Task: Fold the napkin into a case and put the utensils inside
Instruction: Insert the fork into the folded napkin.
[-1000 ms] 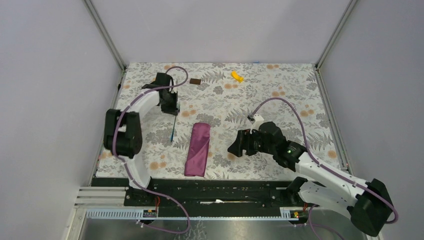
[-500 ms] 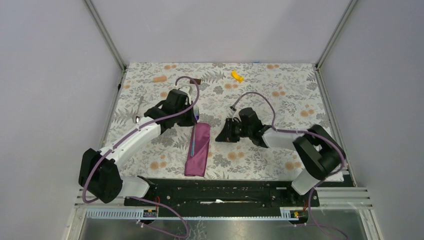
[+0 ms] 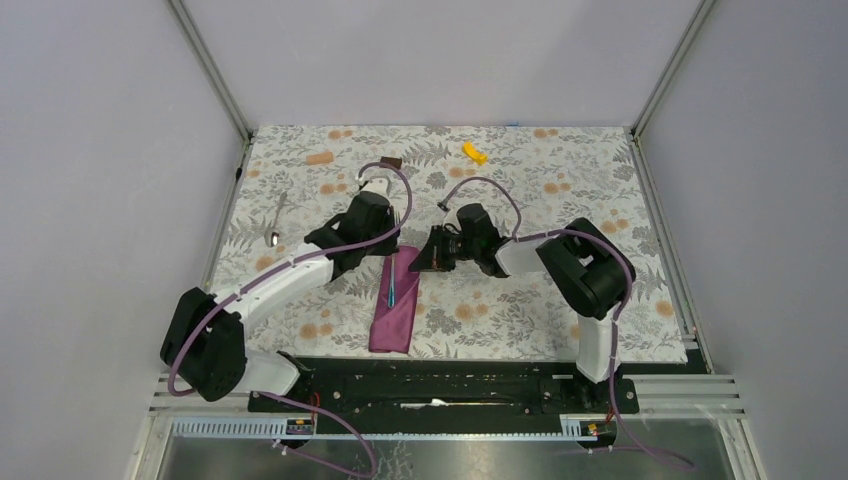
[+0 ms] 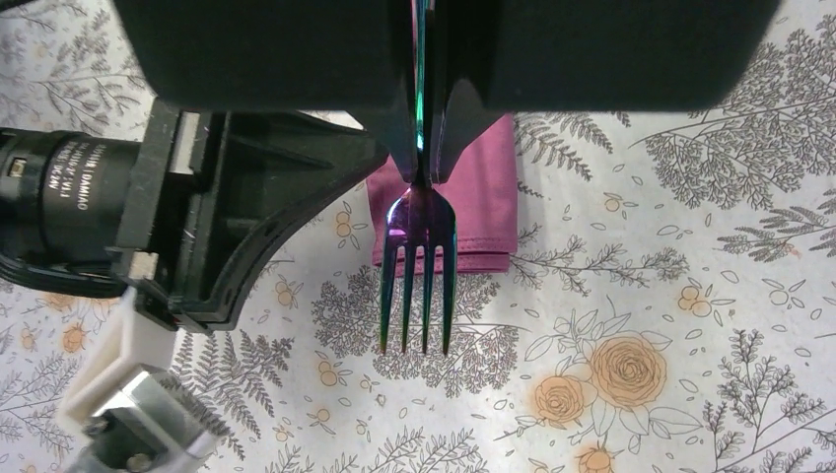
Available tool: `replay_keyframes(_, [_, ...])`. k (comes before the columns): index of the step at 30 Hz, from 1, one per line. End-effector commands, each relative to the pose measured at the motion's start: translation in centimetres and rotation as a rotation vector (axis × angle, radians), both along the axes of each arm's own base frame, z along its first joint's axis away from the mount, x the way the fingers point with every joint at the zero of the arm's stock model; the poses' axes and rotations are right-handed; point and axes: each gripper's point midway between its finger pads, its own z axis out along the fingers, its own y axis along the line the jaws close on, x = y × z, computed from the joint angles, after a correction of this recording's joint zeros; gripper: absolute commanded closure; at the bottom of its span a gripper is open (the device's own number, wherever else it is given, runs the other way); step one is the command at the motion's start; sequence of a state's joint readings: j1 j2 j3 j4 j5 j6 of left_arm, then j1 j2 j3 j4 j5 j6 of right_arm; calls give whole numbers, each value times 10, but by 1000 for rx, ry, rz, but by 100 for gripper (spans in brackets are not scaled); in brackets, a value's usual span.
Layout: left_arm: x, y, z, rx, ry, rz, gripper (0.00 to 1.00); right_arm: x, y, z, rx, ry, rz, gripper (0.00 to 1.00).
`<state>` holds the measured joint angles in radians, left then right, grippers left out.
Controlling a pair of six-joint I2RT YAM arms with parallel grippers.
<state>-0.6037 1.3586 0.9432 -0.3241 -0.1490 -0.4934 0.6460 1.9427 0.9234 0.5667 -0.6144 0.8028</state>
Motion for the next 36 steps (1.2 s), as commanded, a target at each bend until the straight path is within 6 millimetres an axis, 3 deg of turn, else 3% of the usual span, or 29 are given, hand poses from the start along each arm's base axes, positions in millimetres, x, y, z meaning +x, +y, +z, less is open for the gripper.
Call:
replay_keyframes(1, [18, -6, 16, -4, -172, 22, 100, 13, 7, 6, 42, -27, 17, 100])
replay_keyframes(7, [21, -6, 4, 11, -206, 24, 100, 19, 7, 0, 18, -39, 21, 100])
replay_keyframes(15, [26, -10, 4, 19, -217, 18, 100, 21, 7, -26, -10, -5, 22, 100])
replay_keyframes(19, [28, -10, -6, 50, -193, 11, 100, 21, 6, -36, -23, 10, 17, 100])
replay_keyframes(29, [21, -7, -20, 63, -148, 13, 100, 20, 6, -37, -24, 8, 19, 100])
replay_keyframes(36, [3, -7, -38, 57, -7, 24, 100, 20, 5, -37, -23, 3, 21, 100])
